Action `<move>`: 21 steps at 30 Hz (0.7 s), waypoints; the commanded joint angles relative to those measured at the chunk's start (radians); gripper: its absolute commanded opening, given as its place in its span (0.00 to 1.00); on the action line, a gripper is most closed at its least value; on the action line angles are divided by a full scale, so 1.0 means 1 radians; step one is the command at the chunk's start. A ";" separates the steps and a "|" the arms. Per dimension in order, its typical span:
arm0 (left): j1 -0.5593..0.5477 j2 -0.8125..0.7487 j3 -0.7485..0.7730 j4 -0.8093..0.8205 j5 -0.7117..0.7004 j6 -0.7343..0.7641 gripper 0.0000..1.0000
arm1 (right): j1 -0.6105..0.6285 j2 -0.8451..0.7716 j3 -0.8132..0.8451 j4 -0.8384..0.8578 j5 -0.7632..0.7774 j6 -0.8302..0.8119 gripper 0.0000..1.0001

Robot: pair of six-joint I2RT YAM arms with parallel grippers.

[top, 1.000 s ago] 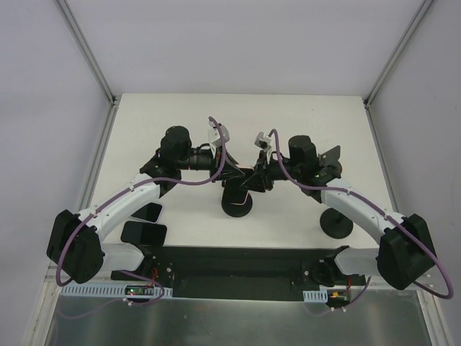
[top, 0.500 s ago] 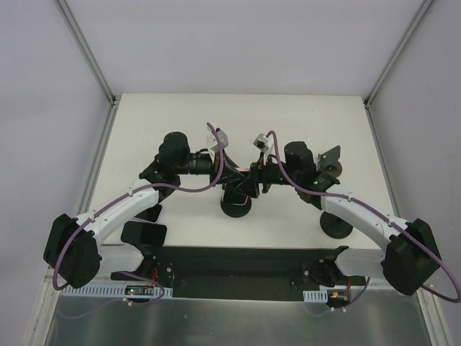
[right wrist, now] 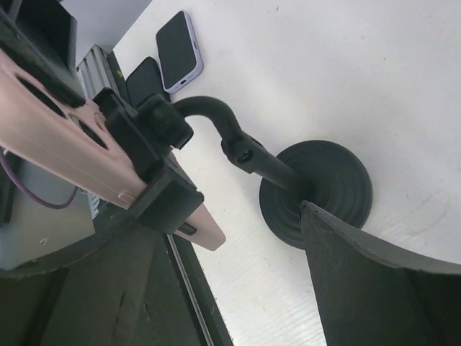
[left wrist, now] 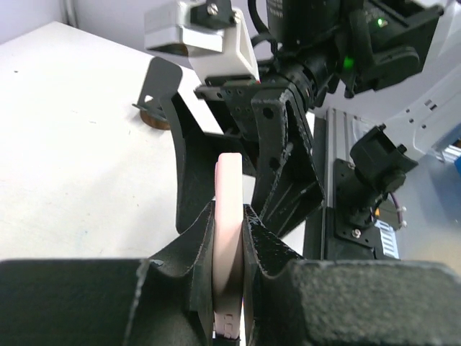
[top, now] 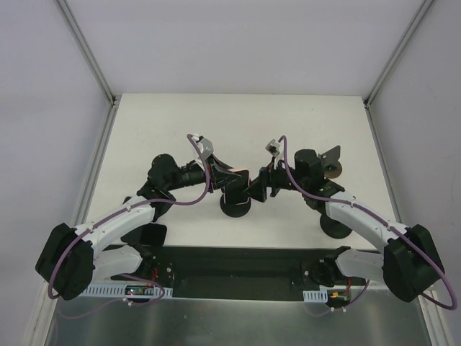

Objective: Place the phone on the phone stand

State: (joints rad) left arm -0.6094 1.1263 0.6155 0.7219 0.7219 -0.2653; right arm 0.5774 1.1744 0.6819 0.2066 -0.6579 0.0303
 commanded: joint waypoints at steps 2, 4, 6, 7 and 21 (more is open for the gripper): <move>-0.003 -0.008 -0.082 0.111 -0.111 -0.044 0.00 | -0.004 0.018 -0.025 0.157 -0.113 0.036 0.82; -0.003 -0.014 -0.108 0.142 -0.134 -0.055 0.00 | -0.004 0.011 -0.028 0.178 -0.140 0.034 0.82; -0.003 -0.014 -0.091 0.120 -0.119 -0.057 0.00 | -0.004 0.019 -0.024 0.178 -0.173 0.031 0.83; 0.000 -0.016 -0.083 0.087 -0.124 -0.067 0.00 | -0.005 0.022 -0.022 0.177 -0.186 0.028 0.83; 0.100 -0.054 0.104 -0.317 0.071 -0.164 0.66 | -0.112 -0.105 -0.120 0.152 -0.186 0.014 0.85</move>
State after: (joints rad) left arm -0.5419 1.1023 0.6418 0.4770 0.6754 -0.3923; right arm 0.4999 1.1278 0.5713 0.3248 -0.8085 0.0559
